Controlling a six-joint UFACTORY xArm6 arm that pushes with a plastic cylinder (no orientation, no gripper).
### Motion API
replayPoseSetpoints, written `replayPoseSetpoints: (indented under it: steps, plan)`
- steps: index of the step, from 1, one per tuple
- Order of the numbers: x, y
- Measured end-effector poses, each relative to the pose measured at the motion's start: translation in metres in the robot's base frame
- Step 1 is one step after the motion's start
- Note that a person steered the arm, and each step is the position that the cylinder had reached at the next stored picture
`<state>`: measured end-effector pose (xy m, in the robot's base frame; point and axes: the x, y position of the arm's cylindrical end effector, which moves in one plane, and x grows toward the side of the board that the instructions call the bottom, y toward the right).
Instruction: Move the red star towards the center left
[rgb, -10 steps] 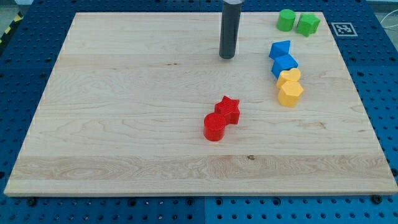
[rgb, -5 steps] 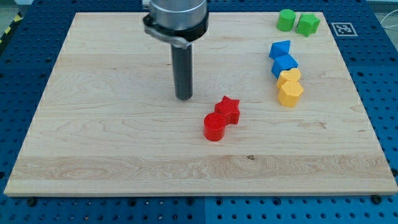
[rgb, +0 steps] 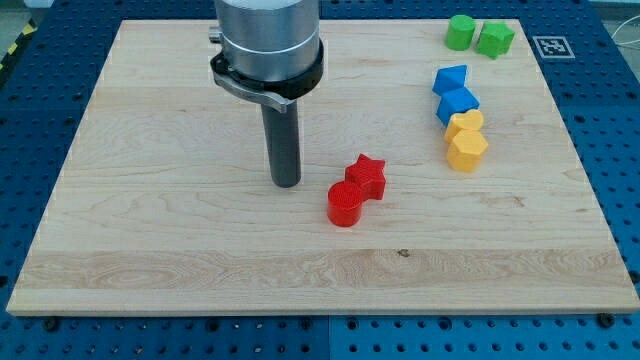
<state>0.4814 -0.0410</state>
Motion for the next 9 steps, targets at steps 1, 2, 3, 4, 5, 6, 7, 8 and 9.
replayPoseSetpoints:
  steps: [1, 2, 3, 4, 5, 6, 7, 8, 9]
  plan:
    - [0.000, 0.007]
    - [0.000, 0.014]
    - [0.000, 0.020]
    - [0.000, 0.026]
    - [0.000, 0.029]
    - [-0.002, 0.026]
    - [-0.024, 0.017]
    - [-0.040, 0.019]
    - [-0.041, 0.046]
